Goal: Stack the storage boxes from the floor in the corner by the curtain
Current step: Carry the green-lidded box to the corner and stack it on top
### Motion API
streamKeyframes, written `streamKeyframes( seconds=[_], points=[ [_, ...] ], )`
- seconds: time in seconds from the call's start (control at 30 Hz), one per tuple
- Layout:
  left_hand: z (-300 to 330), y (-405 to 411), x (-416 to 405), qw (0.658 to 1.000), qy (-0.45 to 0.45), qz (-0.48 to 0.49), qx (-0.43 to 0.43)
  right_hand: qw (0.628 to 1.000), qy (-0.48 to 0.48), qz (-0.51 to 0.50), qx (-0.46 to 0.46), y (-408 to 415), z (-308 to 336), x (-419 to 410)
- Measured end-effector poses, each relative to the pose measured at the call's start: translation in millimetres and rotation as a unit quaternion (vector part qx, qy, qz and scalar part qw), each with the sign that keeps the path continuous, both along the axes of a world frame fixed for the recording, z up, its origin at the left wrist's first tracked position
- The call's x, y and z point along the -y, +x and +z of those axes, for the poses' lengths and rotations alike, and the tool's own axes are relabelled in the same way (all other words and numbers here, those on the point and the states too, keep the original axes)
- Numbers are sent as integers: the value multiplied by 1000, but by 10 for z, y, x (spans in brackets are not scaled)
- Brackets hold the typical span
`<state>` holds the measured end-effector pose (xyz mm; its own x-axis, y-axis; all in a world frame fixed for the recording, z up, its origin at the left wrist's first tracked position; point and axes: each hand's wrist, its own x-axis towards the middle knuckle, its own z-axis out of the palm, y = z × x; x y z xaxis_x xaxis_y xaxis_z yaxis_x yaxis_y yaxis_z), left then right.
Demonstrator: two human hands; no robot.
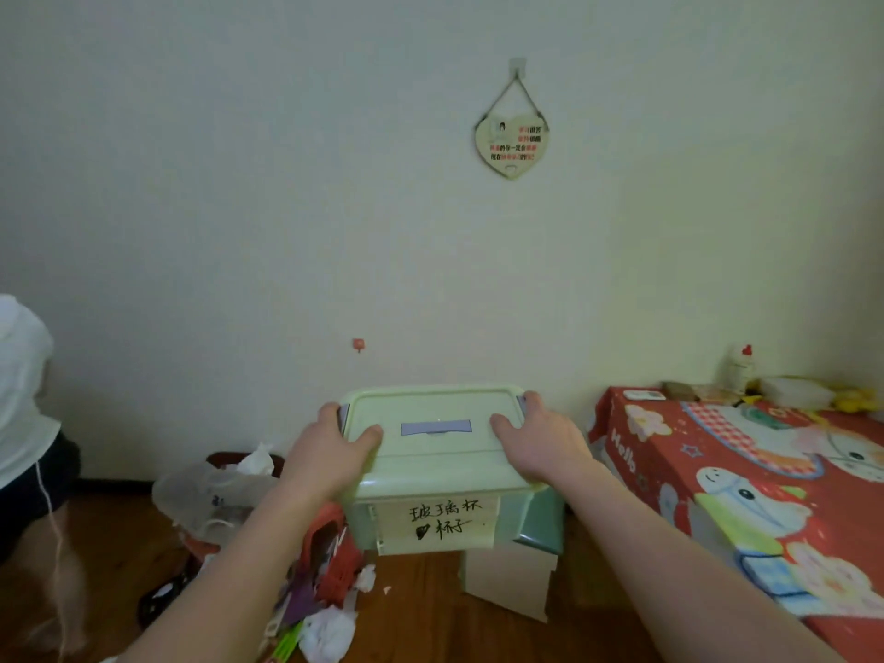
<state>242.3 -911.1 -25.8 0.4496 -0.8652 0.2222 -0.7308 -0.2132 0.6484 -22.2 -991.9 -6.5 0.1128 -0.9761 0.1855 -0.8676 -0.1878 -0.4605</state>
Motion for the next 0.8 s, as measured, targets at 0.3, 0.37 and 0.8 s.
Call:
streamKeyframes(
  seconds=[0.3, 0.37, 0.8],
  points=[
    [713, -400, 113, 999, -19, -15, 30, 999, -44, -24, 2, -486, 661, -26],
    [827, -497, 151, 999, -20, -20, 28, 998, -49, -35, -7, -603, 766, -58],
    [1197, -1431, 483, 986, -26, -161, 18, 984, -59, -164, -36, -1609, 1186, -499]
  ],
)
